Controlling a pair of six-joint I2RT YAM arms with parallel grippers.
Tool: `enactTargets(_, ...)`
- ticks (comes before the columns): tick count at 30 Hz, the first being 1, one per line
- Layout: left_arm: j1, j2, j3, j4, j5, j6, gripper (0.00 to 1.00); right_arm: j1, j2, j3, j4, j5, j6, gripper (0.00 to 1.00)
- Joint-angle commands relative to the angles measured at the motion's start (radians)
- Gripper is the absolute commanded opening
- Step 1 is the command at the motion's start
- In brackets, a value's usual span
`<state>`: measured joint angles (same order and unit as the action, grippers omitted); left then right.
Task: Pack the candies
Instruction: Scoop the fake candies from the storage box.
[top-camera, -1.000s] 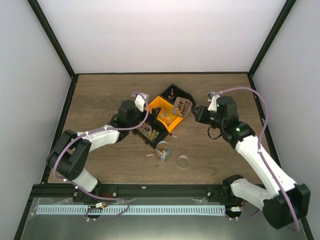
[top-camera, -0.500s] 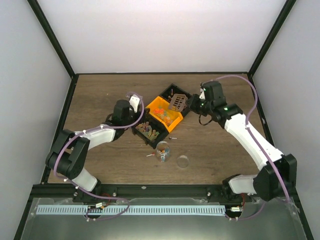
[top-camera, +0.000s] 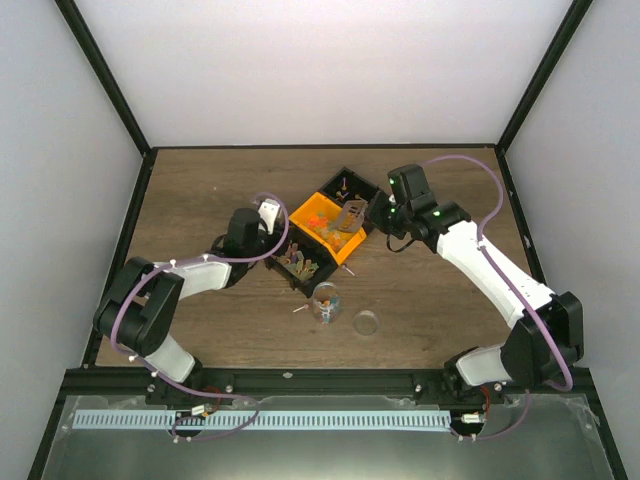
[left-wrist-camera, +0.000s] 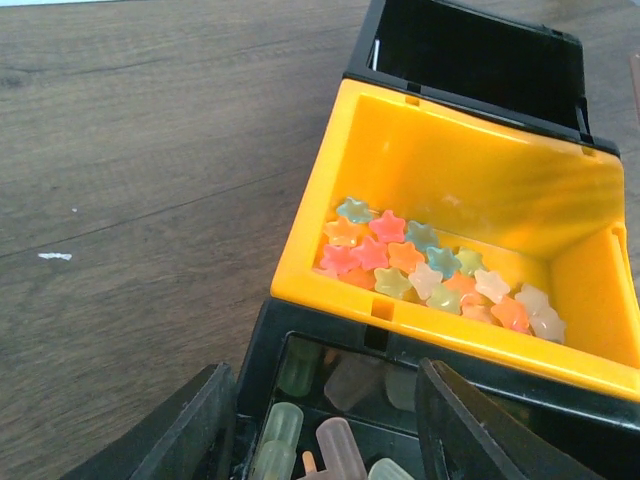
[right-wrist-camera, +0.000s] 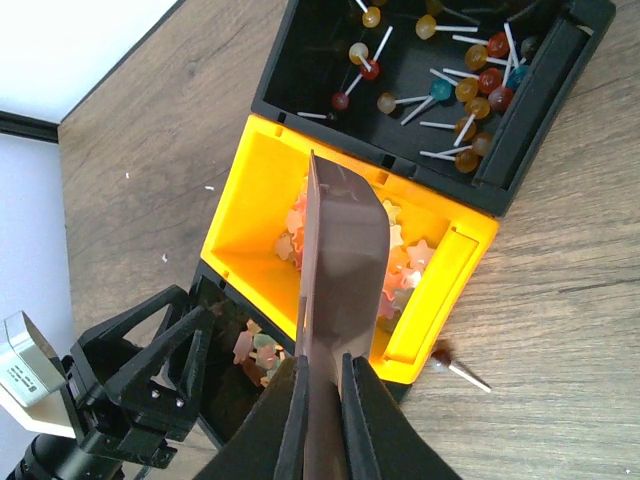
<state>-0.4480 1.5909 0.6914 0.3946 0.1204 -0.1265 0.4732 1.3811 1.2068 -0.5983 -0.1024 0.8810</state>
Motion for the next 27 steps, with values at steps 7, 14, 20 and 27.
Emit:
enactTargets(7, 0.013, 0.047, -0.002, 0.028, 0.05, 0.013, 0.43, 0.006, 0.089, -0.012, 0.071, -0.016, 0.021, 0.01)
enactTargets(14, 0.033, 0.067, 0.003, 0.024, 0.076, 0.025, 0.4, 0.004, 0.188, 0.056, 0.031, 0.025, 0.052, 0.01)
enactTargets(20, 0.049, 0.048, -0.033, 0.082, 0.093, 0.004, 0.69, 0.005, 0.286, 0.18, -0.097, 0.04, 0.057, 0.01)
enactTargets(27, 0.054, -0.019, -0.1, 0.124, 0.094, 0.006, 0.73, 0.006, 0.242, 0.18, -0.102, 0.024, 0.055, 0.01)
